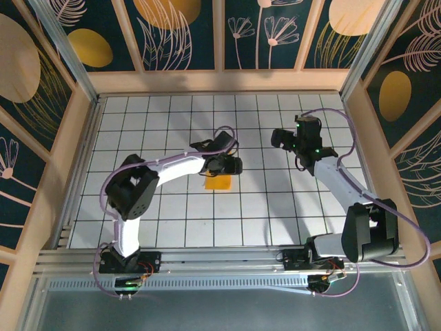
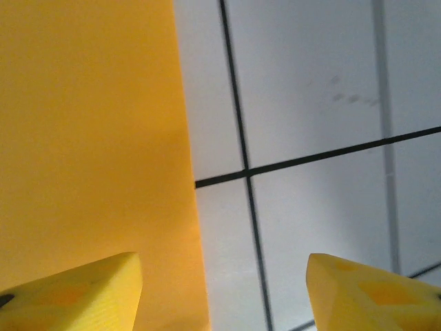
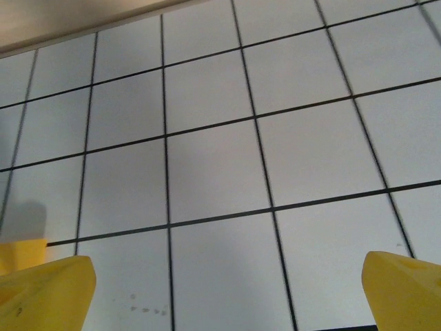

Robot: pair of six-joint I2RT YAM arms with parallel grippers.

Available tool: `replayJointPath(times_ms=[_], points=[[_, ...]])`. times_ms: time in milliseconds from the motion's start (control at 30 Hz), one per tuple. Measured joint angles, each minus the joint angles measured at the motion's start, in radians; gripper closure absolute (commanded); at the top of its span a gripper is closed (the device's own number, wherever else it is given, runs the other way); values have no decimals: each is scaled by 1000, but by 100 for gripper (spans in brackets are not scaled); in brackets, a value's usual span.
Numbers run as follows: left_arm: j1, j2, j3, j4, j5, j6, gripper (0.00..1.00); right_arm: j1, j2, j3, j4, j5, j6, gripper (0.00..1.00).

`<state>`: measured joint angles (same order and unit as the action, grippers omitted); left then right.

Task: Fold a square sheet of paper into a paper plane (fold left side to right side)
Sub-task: Turn over the paper at the center of the table, then third fold the triangle at the center of the table.

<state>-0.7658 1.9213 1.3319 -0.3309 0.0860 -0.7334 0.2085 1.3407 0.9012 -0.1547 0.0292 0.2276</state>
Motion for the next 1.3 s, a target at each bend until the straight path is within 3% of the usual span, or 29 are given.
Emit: replayJointPath(times_ms=[267,467,633,833,1300], points=[[164,-217,-226,275,116,-18,30,-5,62,1,0,-267,48,17],[306,-377,-469,507,153,-96,24,-5,110,-3,36,-470,126,36],[404,-467,-681,657,144,-179,18,13,157,-47,132,-597,219,63],[428,-505,-797,738,131,-226,18,94,280,-63,224,-674,307,98],[427,-473,-824,799,179,-233,20,211,511,6,324,-694,361,100]])
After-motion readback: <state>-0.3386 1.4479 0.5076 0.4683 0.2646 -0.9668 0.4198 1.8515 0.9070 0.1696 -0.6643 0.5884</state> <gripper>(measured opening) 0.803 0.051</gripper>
